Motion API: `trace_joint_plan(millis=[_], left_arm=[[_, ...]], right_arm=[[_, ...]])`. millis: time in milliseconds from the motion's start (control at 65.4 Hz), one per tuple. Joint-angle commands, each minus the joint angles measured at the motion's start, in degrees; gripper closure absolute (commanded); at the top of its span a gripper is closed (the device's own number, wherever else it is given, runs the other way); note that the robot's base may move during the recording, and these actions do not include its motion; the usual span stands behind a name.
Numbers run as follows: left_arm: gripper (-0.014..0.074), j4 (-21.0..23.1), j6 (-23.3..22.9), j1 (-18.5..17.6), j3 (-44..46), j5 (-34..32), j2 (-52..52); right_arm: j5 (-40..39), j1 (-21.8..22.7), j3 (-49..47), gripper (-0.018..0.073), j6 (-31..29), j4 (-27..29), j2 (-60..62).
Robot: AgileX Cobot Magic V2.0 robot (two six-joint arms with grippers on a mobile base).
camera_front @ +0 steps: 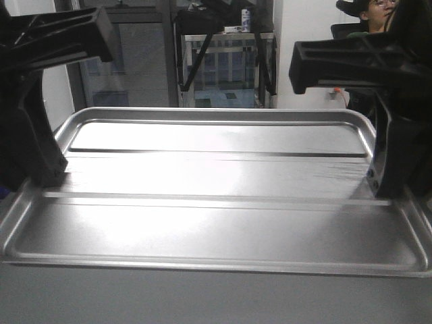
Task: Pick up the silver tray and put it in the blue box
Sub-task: 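Hold the tray level in both grippers while the base drives to the crates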
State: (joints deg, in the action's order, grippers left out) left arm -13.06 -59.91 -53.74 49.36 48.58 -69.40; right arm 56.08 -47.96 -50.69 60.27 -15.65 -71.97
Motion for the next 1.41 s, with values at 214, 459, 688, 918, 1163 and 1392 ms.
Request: trace_joint_plan(millis=[214,459,688,918,1163,1392], left_arm=[[0.0700,-4.57,-0.91,0.30,1.07,4.52,1.25],[0.0701,-4.58,-0.91,0.30,1.07,4.52,1.25],[0.0700,-4.58,-0.91,0.30,1.07,4.52,1.25],[0.0701,-4.58,-0.91,0.30,1.07,4.52,1.25],[0.0701,-4.58,-0.91,0.30,1.07,4.52,1.25],[0.0701,-4.58,-0.91,0.30,1.07,4.52,1.25]], right_arm=[[8.79,0.55,-1.09,0.0510,0.13,-5.15,1.38],[8.84,0.55,-1.09,0.0510,0.13,-5.15,1.38],[8.84,0.55,-1.09,0.0510,0.13,-5.15,1.38],[8.90,0.55,-1.09,0.0510,0.13,-5.15,1.38],[8.90,0.55,-1.09,0.0510,0.13,-5.15,1.38],[8.90,0.55,-1.09,0.0510,0.13,-5.15,1.38]])
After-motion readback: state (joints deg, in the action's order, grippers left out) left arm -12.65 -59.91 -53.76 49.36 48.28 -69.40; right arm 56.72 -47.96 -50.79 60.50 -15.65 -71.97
